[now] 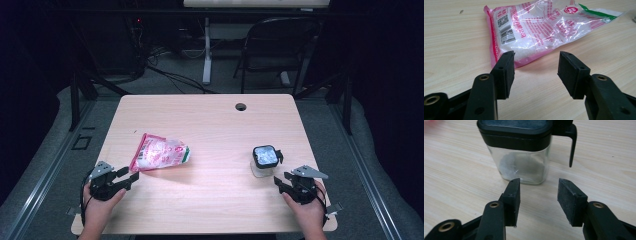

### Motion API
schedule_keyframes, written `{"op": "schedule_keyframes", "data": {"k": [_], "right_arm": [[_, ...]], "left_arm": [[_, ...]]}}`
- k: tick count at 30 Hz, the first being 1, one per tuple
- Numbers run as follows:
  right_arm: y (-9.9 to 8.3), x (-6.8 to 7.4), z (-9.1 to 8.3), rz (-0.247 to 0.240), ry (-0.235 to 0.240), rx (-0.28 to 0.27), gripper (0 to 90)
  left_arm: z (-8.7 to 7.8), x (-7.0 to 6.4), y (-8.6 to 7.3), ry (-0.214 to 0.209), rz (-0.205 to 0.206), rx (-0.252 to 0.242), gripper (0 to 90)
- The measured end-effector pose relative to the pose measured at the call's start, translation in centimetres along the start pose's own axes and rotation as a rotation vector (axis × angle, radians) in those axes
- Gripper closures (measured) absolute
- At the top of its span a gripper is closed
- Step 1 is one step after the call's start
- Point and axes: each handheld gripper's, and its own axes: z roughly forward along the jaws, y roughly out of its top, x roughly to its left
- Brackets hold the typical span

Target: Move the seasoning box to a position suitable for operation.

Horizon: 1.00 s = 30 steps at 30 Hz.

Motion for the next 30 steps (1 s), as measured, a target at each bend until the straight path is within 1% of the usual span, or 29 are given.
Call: {"op": "schedule_keyframes", "data": {"k": [1, 2, 3, 4, 6, 7, 8, 9, 10, 11, 12, 13, 14, 15, 16, 17, 19, 21, 22, 23, 24, 25, 26, 27, 28, 29, 30], "right_arm": [[0.0, 0.0, 0.0, 0.0, 0.0, 0.0, 53.5], [0.2, -0.1, 0.0, -0.006, -0.007, -0.001, 55.9], [0.2, -0.1, 0.0, -0.006, -0.007, -0.001, 55.9], [0.4, -0.4, -0.2, -0.018, -0.021, -0.006, 58.1], [0.5, -0.5, -0.3, -0.019, -0.025, -0.011, 58.4], [0.6, -0.7, -0.5, -0.013, -0.033, -0.016, 58.9], [0.6, -1.3, -0.7, 0.008, -0.05, -0.023, 59.4], [0.6, -1.3, -0.7, 0.008, -0.05, -0.023, 59.4], [0.9, -2.1, -0.6, 0.031, -0.072, -0.015, 60.1], [0.9, -2.1, -0.6, 0.031, -0.072, -0.015, 60.1], [1.1, -2.4, -0.6, 0.046, -0.076, -0.013, 60.3], [1.5, -3.0, -0.3, 0.075, -0.073, -0.015, 60.8], [1.8, -3.2, -0.2, 0.086, -0.076, -0.005, 61.3], [1.8, -3.2, -0.2, 0.086, -0.076, -0.005, 61.3], [2.5, -3.5, 0.2, 0.068, -0.105, 0.021, 63.7], [2.9, -3.6, 0.4, 0.06, -0.115, 0.03, 64.5], [3.1, -3.6, 0.6, 0.058, -0.109, 0.034, 65.2], [3.4, -3.9, 1.0, 0.055, -0.111, 0.048, 66.1], [3.4, -4.2, 1.3, 0.074, -0.106, 0.062, 66.4], [3.4, -4.2, 1.3, 0.074, -0.106, 0.062, 66.4], [3.4, -4.3, 1.6, 0.081, -0.095, 0.066, 66.4], [3.4, -4.4, 1.7, 0.079, -0.076, 0.075, 66.3], [3.5, -4.2, 1.9, 0.086, -0.047, 0.086, 65.9], [3.5, -4.2, 1.9, 0.086, -0.047, 0.086, 65.9], [3.7, -3.6, 2.1, 0.043, -0.029, 0.095, 65.6], [3.7, -3.6, 2.1, 0.043, -0.029, 0.095, 65.6], [3.8, -3.2, 2.5, 0.009, -0.034, 0.113, 65.3]], "left_arm": [[0.0, 0.0, 0.0, 0.0, 0.0, 0.0, 48.5], [0.0, 0.0, 0.0, -0.011, -0.009, -0.005, 49.7], [0.0, 0.0, 0.0, -0.011, -0.009, -0.005, 50.0], [0.0, 0.0, 0.0, -0.01, -0.008, 0.0, 50.3], [0.0, 0.0, -0.1, -0.01, -0.008, 0.003, 50.4], [-0.1, 0.0, -0.2, -0.011, -0.012, 0.003, 50.6], [-0.2, 0.0, -0.2, -0.012, -0.014, -0.001, 50.9], [-0.3, 0.0, -0.2, -0.013, -0.014, -0.005, 50.9], [-0.5, 0.0, -0.3, -0.013, -0.012, -0.002, 51.7], [-0.5, 0.0, -0.3, -0.013, -0.012, -0.002, 52.0], [-0.5, 0.0, -0.3, -0.012, -0.015, -0.001, 52.0], [-0.5, -0.1, -0.4, -0.012, -0.019, -0.007, 52.5], [-0.7, -0.1, -0.4, -0.011, -0.02, -0.004, 52.6], [-0.7, -0.1, -0.4, -0.011, -0.02, -0.004, 52.9], [-1.0, 0.0, -0.5, -0.003, -0.015, -0.008, 53.0], [-1.1, 0.0, -0.5, -0.002, -0.021, -0.012, 53.3], [-1.2, 0.1, -0.5, -0.003, -0.026, -0.015, 53.7], [-1.4, 0.2, -0.6, -0.003, -0.042, -0.022, 54.3], [-1.5, 0.3, -0.7, -0.004, -0.046, -0.025, 54.8], [-1.5, 0.4, -0.7, -0.004, -0.051, -0.024, 54.8], [-1.6, 0.5, -0.7, -0.003, -0.053, -0.024, 54.9], [-1.6, 0.5, -0.7, -0.003, -0.056, -0.025, 55.6], [-1.7, 0.5, -0.8, -0.003, -0.057, -0.026, 56.2], [-1.7, 0.5, -0.8, -0.003, -0.057, -0.026, 56.3], [-1.7, 0.5, -0.8, 0.001, -0.058, -0.026, 56.7], [-1.7, 0.5, -0.8, 0.001, -0.058, -0.026, 56.8], [-1.7, 0.4, -0.9, 0.0, -0.057, -0.022, 57.0]]}}
